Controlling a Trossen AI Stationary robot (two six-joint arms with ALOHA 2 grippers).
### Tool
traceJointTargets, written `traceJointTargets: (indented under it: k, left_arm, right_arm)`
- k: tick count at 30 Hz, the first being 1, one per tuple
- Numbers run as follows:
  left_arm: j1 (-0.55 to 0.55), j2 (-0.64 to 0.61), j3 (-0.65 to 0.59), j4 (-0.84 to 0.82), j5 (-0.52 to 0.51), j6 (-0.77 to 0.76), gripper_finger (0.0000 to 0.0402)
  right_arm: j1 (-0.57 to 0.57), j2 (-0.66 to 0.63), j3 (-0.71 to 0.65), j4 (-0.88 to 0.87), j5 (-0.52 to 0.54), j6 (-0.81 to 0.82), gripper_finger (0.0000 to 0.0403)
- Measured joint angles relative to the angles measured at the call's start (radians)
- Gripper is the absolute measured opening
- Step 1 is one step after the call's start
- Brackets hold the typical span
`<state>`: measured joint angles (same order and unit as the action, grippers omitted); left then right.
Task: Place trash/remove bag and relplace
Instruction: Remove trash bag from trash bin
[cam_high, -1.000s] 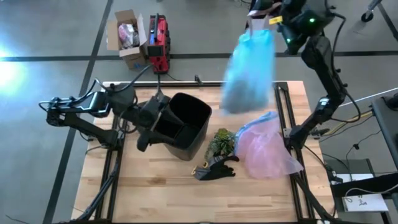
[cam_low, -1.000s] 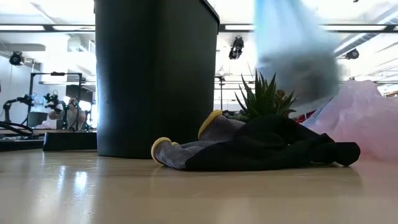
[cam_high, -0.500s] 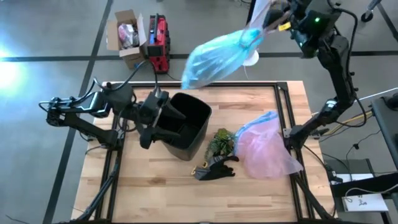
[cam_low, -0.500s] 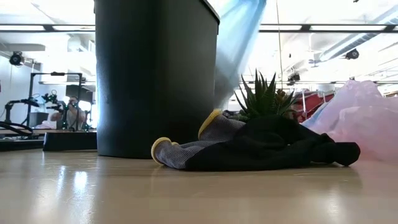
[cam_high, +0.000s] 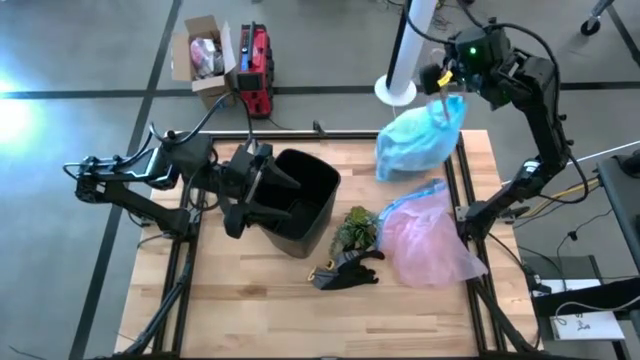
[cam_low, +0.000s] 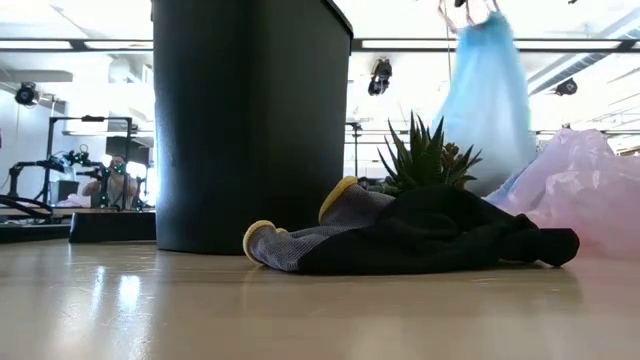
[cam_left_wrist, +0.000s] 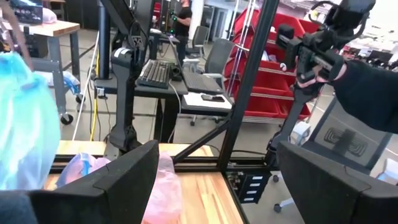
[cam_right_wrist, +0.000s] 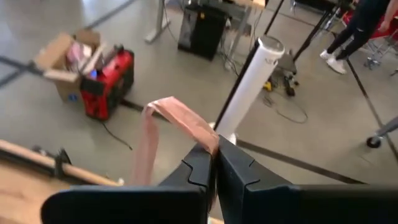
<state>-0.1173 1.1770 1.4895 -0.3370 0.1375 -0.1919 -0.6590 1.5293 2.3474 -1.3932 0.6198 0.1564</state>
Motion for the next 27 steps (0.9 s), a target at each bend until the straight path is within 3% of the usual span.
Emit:
traceJointTargets:
  k: [10, 13, 27]
  left_arm:
    - [0.0, 0.0, 0.0, 0.0, 0.0, -0.031, 0.0311]
    - [0.0, 0.0, 0.0, 0.005, 0.0, -0.035, 0.0311]
    - [-0.03, 0.0, -0.01, 0.015, 0.002, -0.1, 0.0311]
  right_arm:
    - [0.0, 0.001, -0.049, -0.173, -0.003, 0.009, 0.0]
    - [0.0, -0.002, -0.109, -0.161, -0.069, 0.04, 0.0]
    - [0.0, -0.004, -0.692, -0.129, -0.162, 0.109, 0.0]
